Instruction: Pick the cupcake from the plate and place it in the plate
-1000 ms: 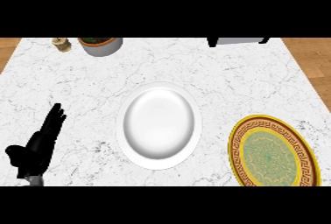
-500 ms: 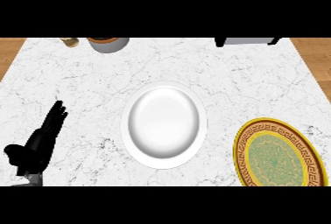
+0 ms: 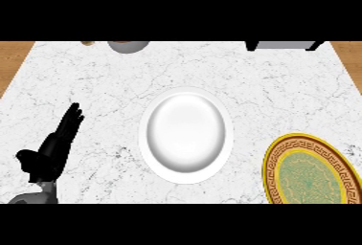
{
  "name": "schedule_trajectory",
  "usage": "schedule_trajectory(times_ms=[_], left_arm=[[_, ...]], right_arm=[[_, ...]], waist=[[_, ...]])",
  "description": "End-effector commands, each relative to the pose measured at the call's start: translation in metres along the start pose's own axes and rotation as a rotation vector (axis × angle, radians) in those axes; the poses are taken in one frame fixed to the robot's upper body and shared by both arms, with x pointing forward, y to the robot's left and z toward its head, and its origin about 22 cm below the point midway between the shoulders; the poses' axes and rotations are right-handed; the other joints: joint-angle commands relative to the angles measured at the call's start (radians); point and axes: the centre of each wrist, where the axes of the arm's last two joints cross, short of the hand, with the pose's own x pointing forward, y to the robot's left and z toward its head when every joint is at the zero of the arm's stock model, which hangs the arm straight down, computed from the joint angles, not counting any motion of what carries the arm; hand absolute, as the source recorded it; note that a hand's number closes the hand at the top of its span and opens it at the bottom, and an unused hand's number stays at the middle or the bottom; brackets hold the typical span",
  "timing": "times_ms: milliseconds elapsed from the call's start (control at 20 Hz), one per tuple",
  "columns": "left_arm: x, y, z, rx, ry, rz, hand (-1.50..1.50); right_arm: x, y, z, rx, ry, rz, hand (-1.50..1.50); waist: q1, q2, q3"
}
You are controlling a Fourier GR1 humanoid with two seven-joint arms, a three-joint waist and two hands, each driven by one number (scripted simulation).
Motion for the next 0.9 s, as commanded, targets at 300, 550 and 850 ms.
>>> schedule_trajectory(times_ms=[300, 550, 850], left_arm=[[0.011, -0.019, -0.013, -0.045, -0.008, 0.006, 0.00], [0.008, -0.016, -0.013, -0.054, -0.026, -0.001, 0.00], [0.011, -0.018, -0.011, -0.068, -0.030, 0.003, 0.00]], right_arm=[[0.030, 0.021, -0.003, 0.013, 0.047, -0.043, 1.50], [0.033, 0.039, -0.017, 0.030, 0.075, -0.058, 1.50], [0.039, 0.050, -0.051, -0.044, 0.172, -0.197, -1.50]], waist=[[0.042, 0.014, 0.004], [0.056, 0.021, 0.005], [0.071, 0.014, 0.010]])
